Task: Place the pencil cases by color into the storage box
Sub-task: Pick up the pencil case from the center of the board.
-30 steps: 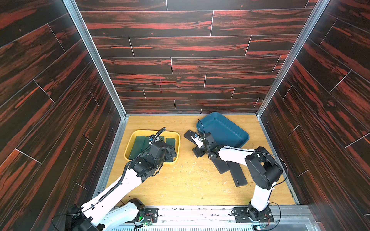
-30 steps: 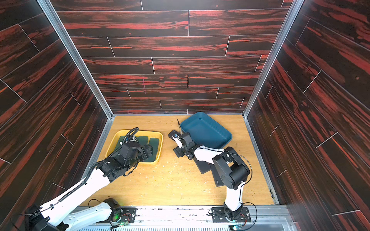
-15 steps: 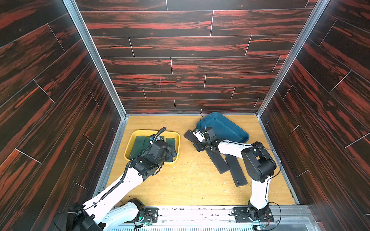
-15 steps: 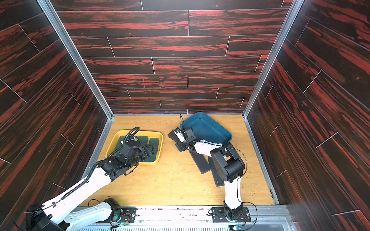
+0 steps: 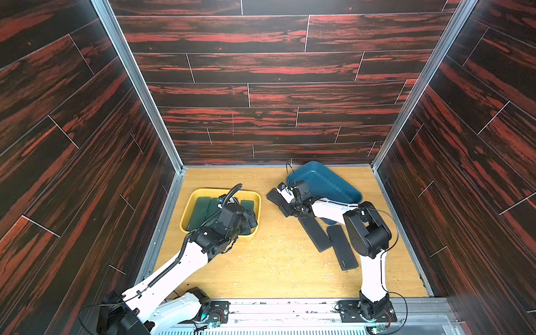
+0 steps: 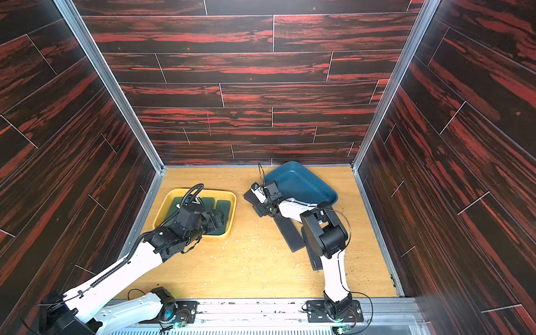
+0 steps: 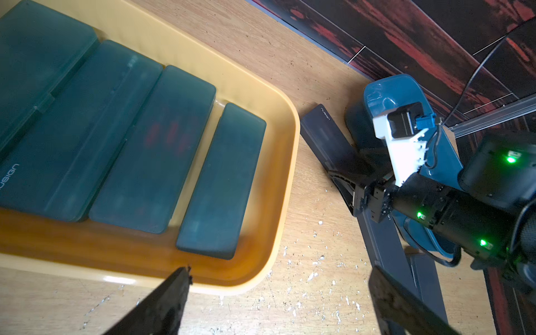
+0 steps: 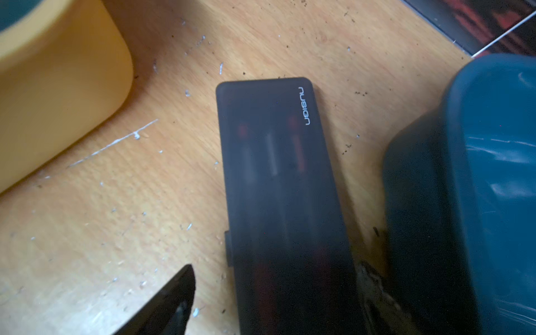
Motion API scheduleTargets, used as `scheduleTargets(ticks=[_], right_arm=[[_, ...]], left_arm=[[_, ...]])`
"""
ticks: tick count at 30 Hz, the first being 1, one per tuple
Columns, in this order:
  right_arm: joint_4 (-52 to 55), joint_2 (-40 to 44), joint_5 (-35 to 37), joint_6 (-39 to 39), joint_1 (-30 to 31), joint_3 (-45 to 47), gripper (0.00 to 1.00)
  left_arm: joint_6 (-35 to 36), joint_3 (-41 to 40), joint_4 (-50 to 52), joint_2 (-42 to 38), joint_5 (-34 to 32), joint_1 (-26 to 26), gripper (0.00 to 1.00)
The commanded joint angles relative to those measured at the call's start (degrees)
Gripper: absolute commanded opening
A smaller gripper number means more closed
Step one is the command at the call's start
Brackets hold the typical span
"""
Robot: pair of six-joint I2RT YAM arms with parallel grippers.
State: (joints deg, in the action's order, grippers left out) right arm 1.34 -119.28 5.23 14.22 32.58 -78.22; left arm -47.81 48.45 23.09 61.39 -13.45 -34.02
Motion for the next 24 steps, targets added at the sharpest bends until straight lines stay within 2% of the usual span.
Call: scheduleTargets(ticks=[1,17,24], right_arm=[[2.9,-3.3,-2.5,0.9,-0.9,-2.4,0.87],[15.0,-12.5,-7.7,1.2,-1.7,-15.7,0.88],[21.2,-15.8,-9.6,0.5,-1.7,-20.6,0.84]], left_arm=[[0.4,1.2,0.0,0.1,0.0,0.4,0.97],[0.7,1.4,0.5,-0.1,0.2,0.4,0.97],[0.7,0.3,0.2,-1.3,0.2,0.5,0.97]])
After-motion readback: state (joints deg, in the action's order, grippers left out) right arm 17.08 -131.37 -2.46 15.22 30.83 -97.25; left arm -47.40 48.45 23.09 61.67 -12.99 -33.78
